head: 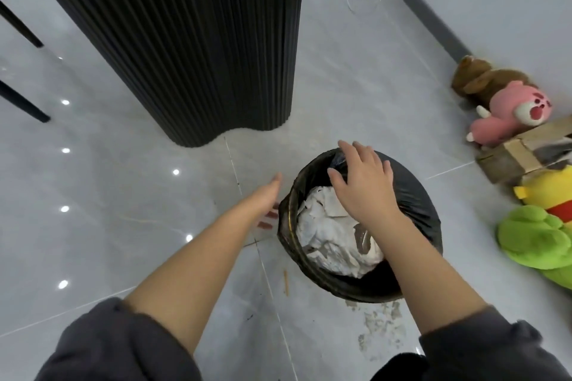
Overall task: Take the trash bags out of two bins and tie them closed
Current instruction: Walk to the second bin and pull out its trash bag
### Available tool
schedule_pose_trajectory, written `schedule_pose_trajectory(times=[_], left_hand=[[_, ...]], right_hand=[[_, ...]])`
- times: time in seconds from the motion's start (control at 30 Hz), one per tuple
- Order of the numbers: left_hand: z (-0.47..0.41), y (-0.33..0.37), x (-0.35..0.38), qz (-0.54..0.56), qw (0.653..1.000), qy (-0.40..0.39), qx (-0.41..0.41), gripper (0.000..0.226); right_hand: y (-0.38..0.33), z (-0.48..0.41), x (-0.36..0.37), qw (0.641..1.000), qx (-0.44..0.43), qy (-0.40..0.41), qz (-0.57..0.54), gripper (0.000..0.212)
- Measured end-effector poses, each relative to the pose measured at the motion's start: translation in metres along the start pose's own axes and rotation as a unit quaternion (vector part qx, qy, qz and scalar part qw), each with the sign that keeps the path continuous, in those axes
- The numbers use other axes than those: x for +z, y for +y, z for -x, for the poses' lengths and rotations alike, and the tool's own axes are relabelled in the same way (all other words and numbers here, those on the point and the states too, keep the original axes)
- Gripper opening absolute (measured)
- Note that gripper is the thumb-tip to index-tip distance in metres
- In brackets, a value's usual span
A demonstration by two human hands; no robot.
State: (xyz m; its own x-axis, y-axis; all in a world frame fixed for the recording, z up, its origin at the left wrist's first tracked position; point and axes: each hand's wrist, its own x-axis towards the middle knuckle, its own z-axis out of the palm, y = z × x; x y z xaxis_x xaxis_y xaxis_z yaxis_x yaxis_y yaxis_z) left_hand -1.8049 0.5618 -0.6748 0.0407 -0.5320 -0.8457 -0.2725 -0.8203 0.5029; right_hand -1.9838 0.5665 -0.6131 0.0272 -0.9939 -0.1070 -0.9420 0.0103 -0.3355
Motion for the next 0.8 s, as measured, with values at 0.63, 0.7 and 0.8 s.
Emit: schedule_pose_trajectory(times=[0.63, 0.7, 0.8], left_hand=[[0.03, 0.025, 0.006, -0.099, 0.843, 0.156, 0.505, 0.012], [0.035, 0.02, 0.003, -0.136, 0.857, 0.157, 0.472, 0.017], [0.041, 0.009, 0.001, -0.209, 0.882, 0.143, 0.396, 0.023]], right_hand=[[0.0, -0.078, -0.002, 0.965, -0.216, -0.133, -0.067, 0.016], [0.012, -0.078, -0.01, 0.973, -0.209, -0.071, -0.075, 0.013], [0.04, -0.073, -0.026, 0.985, -0.165, -0.024, -0.034, 0.007]])
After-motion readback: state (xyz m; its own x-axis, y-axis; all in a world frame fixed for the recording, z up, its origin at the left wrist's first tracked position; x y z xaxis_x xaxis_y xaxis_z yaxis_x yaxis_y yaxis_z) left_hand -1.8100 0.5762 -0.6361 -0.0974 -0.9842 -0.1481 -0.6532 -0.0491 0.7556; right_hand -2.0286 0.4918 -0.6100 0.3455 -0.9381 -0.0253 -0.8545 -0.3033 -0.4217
